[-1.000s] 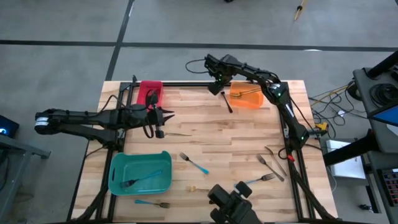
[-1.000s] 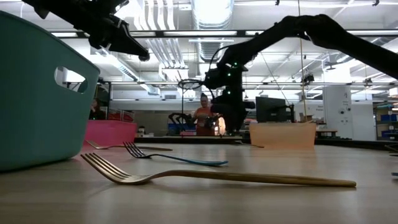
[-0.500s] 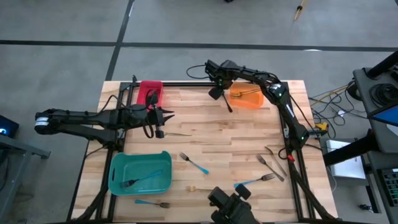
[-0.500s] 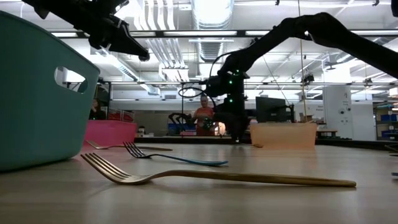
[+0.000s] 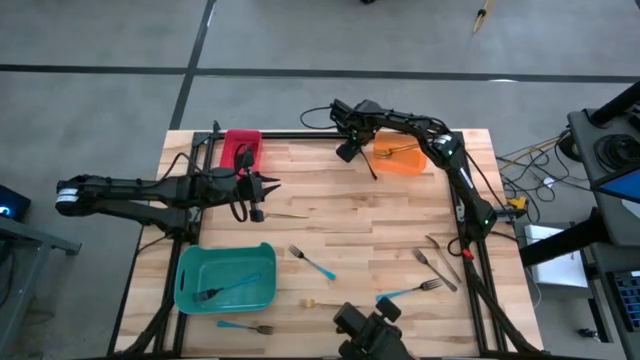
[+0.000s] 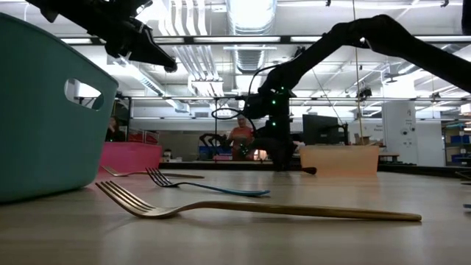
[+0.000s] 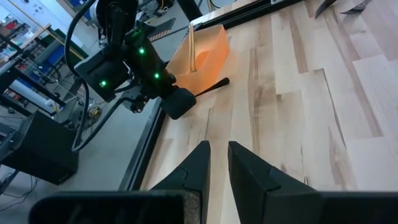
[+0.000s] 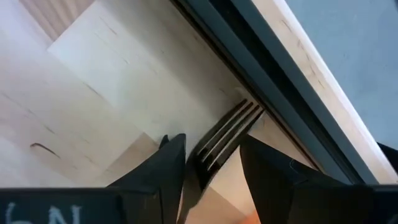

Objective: Sort silverware by color (type)
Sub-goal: Put the black fork into the red bin

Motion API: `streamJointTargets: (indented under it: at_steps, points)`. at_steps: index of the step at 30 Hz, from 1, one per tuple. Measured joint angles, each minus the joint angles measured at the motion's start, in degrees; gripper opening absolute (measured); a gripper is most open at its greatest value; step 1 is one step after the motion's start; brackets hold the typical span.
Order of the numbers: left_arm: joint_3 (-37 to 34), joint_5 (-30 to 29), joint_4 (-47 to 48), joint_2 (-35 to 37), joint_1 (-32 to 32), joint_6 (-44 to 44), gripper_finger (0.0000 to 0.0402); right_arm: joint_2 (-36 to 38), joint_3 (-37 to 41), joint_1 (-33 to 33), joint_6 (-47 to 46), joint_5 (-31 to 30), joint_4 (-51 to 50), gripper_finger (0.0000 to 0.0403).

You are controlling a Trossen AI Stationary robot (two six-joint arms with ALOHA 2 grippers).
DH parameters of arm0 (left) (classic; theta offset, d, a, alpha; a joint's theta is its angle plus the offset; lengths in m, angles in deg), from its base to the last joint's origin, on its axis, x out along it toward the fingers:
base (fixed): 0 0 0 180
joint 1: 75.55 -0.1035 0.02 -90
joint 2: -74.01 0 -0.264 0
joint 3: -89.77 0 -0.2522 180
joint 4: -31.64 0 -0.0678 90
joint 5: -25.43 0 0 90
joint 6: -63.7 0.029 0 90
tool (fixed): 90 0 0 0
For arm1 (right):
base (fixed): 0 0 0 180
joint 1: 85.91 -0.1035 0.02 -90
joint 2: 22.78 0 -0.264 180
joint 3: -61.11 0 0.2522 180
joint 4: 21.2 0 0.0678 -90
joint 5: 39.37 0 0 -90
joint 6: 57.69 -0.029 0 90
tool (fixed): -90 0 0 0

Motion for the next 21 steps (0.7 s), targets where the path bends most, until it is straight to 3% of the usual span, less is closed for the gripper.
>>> streamJointTargets:
  at_steps: [8,15,21]
  points:
    - [0.0,0.0,-0.2,0.0,0.0,-0.6,0.0039,-0.1,-0.8,-0.5,0.7,0.1,0.3,0.0140]
    - [0.0,0.0,-1.3,0.0,0.0,-4.4,0.0039,-0.2,-2.4,-1.1,0.6,1.7,1.1,0.0097]
    - [0.0,0.0,-1.6,0.0,0.0,-14.0,0.0039,-0.1,-2.9,-1.5,1.5,18.7,3.3,0.0038]
